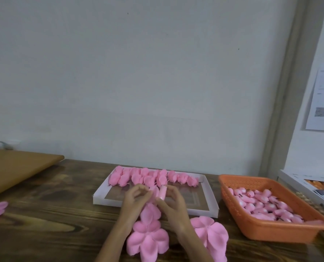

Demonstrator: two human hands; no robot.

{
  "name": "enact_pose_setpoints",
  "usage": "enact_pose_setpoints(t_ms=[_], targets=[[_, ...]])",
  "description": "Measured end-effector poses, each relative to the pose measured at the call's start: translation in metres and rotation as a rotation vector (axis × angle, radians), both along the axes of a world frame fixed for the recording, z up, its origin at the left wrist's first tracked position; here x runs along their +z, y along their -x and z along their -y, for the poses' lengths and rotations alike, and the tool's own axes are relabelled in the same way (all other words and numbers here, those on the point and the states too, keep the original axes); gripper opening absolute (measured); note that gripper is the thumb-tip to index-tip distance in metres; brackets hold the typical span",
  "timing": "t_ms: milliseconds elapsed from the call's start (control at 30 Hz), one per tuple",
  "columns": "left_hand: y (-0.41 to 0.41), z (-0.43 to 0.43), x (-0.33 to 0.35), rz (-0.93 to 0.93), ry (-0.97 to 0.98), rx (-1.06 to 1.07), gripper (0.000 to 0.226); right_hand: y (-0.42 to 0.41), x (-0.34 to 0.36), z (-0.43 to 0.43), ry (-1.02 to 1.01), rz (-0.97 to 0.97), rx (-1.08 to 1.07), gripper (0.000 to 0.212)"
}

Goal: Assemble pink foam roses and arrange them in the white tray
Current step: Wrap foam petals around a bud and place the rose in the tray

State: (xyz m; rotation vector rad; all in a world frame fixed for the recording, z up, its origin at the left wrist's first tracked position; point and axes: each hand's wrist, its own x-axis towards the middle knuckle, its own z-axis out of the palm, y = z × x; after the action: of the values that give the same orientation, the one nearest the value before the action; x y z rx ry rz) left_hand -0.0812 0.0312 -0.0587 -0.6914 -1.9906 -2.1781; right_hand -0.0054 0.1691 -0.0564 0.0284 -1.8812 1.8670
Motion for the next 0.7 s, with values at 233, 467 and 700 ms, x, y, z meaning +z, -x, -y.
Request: enact_pose_setpoints(t_ms=[233, 467, 700], targets=[[-0.0082, 0.0003, 0.0018, -0.019, -0.045, -0.005, 0.011, -0.0077, 0.0036, -0.0031, 0.008, -0.038, -0.001, 0.03], [-0.0055, -0.0007, 0.0015, -0.033, -0.048, -0.014, 0.01, -0.0099, 0.0079, -0.001, 0.072, -0.093, 0.052, 0.032], [-0.0037, -0.0008, -0.003, 0.022, -0.04, -0.016, 0.004, -0.0104, 0.0066, 0.0033, 0.056, -0.143, 0.051, 0.032]])
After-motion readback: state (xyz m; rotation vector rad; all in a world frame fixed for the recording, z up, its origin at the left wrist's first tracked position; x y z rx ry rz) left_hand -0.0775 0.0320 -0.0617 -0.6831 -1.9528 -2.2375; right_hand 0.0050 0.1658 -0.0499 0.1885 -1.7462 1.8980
